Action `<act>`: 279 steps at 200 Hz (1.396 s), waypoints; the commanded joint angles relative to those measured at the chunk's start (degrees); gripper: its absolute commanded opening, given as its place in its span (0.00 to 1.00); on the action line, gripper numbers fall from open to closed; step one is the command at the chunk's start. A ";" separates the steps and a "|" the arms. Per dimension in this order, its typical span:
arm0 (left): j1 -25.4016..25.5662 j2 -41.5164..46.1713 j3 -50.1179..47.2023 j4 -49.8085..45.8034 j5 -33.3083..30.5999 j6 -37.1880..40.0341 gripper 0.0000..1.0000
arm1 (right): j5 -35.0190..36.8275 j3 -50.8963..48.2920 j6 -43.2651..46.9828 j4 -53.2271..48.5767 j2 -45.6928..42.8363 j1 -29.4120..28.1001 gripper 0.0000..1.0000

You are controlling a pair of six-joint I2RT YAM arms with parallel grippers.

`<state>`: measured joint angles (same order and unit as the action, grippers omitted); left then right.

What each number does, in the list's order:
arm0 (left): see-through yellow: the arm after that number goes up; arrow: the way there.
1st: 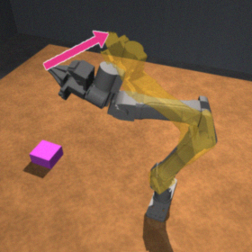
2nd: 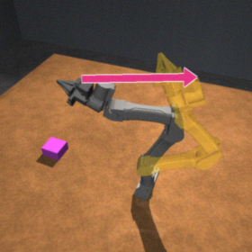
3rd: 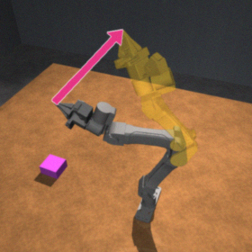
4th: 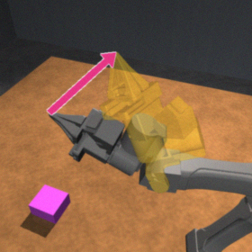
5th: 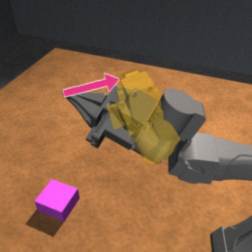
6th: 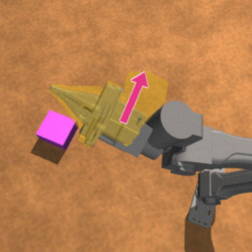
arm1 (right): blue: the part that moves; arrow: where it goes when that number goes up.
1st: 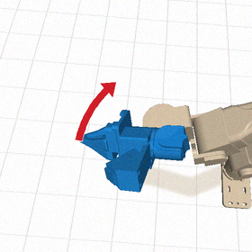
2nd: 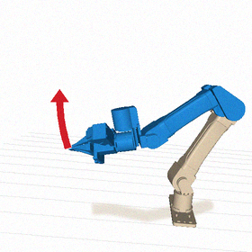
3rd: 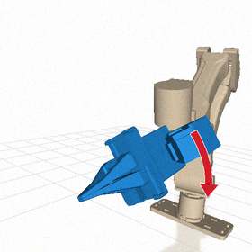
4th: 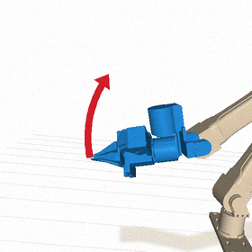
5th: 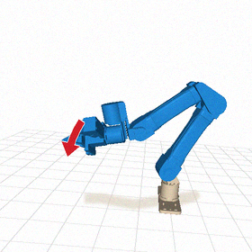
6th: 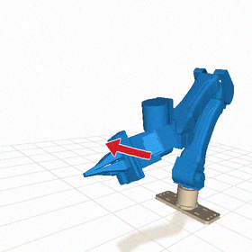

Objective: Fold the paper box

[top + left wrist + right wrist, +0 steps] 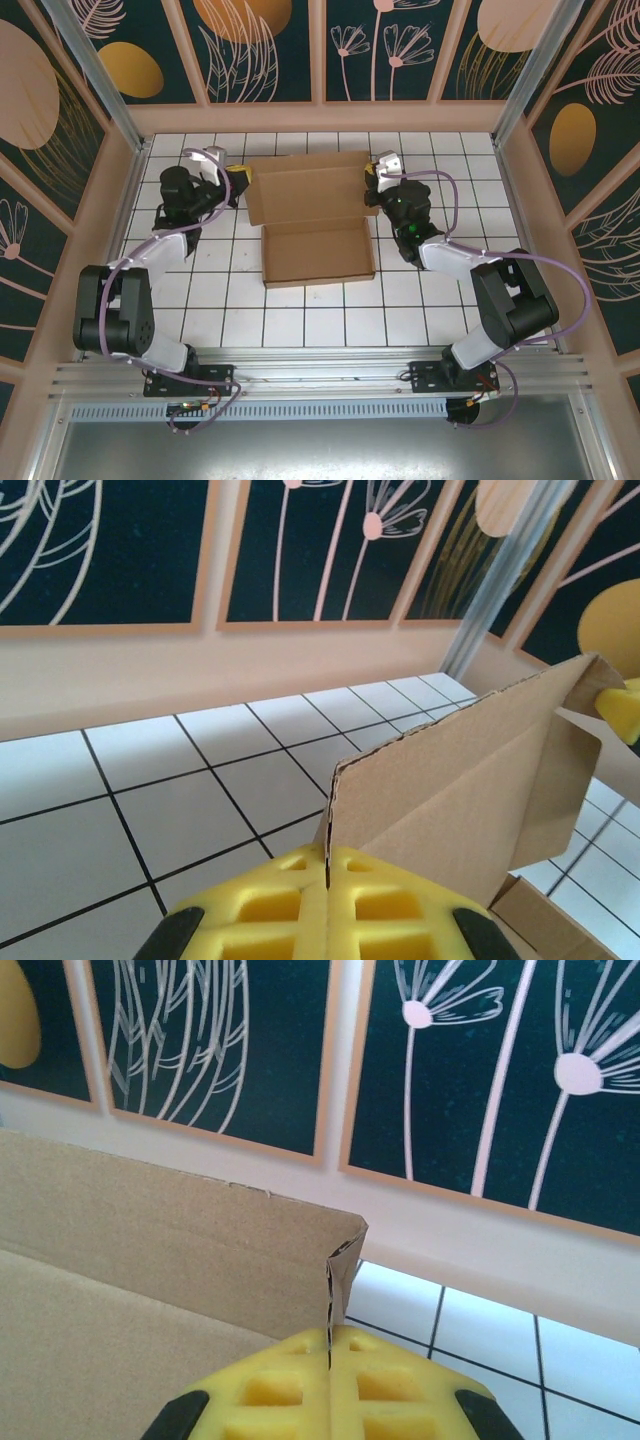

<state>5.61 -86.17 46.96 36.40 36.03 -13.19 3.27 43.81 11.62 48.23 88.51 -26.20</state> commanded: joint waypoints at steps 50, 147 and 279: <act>10.36 3.91 -2.57 1.71 -21.17 -2.81 0.04 | 1.43 1.76 -0.59 2.66 0.68 -4.55 0.06; 18.19 1.44 -1.54 0.52 -30.48 -3.36 0.20 | 2.36 2.12 -1.16 1.69 0.87 -5.86 0.07; 18.39 8.02 -6.77 1.57 -34.37 -0.69 0.29 | 2.78 -1.06 -0.55 2.74 -2.85 -3.54 0.11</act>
<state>24.01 -81.12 41.17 36.62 2.28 -15.51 7.31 43.86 11.25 48.18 88.55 -31.55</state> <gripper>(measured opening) 0.295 0.097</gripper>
